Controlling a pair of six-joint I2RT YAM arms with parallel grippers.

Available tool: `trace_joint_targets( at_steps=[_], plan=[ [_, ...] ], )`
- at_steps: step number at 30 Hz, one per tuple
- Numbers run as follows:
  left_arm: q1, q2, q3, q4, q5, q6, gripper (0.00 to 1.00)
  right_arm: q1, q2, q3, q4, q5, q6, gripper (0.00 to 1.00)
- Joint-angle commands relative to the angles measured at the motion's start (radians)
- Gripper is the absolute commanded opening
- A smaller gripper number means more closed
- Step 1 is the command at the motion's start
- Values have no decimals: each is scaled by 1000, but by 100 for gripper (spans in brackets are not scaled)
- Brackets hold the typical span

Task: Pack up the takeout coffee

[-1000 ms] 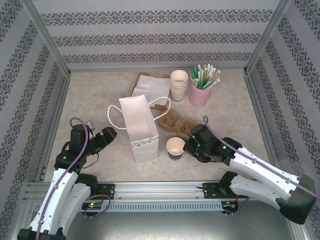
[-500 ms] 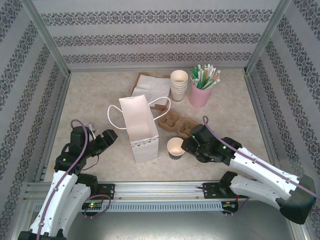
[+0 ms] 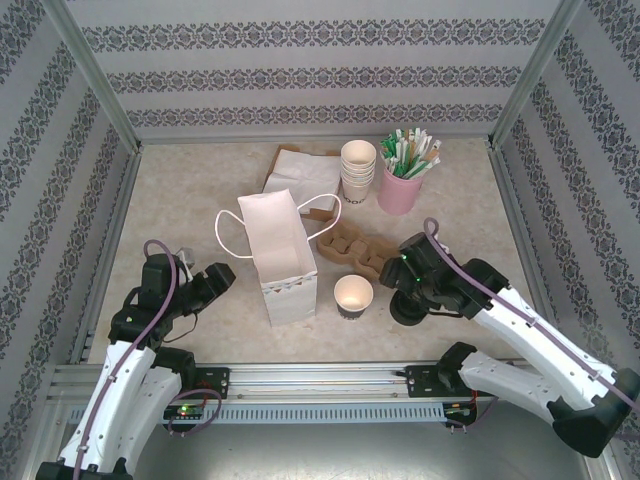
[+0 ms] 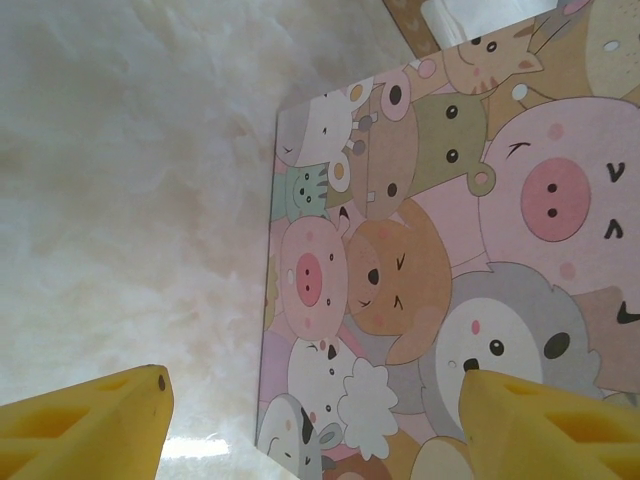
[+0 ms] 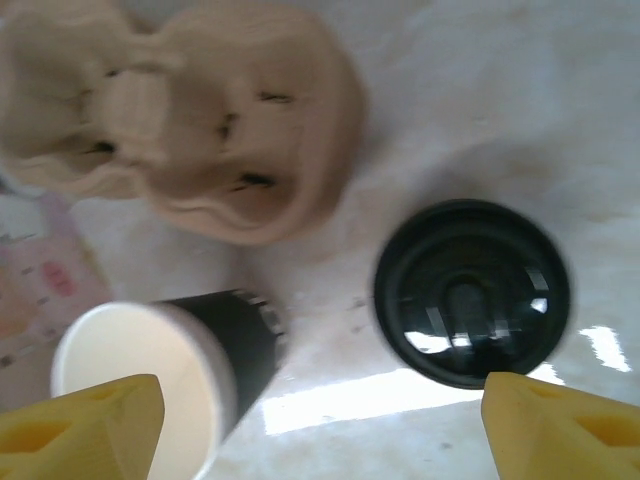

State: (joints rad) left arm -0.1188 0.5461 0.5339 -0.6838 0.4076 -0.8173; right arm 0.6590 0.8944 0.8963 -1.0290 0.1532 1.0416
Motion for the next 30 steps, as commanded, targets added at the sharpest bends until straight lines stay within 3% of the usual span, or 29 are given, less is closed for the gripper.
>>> trace_joint_targets(
  at_steps=[1,7,16,30],
  plan=[
    [-12,-2,-1,-42,-5,28,76,-64,-12,-52,-94,10,-34,84],
    [-13,9,-3,-36,-7,24,76,-156,-15,-144,-47,-27,-66,87],
    [-13,11,-9,-39,-6,25,76,-166,-16,-241,119,-53,-206,95],
    [-12,6,-12,-43,-6,18,76,-167,42,-286,178,-59,-224,89]
  ],
)
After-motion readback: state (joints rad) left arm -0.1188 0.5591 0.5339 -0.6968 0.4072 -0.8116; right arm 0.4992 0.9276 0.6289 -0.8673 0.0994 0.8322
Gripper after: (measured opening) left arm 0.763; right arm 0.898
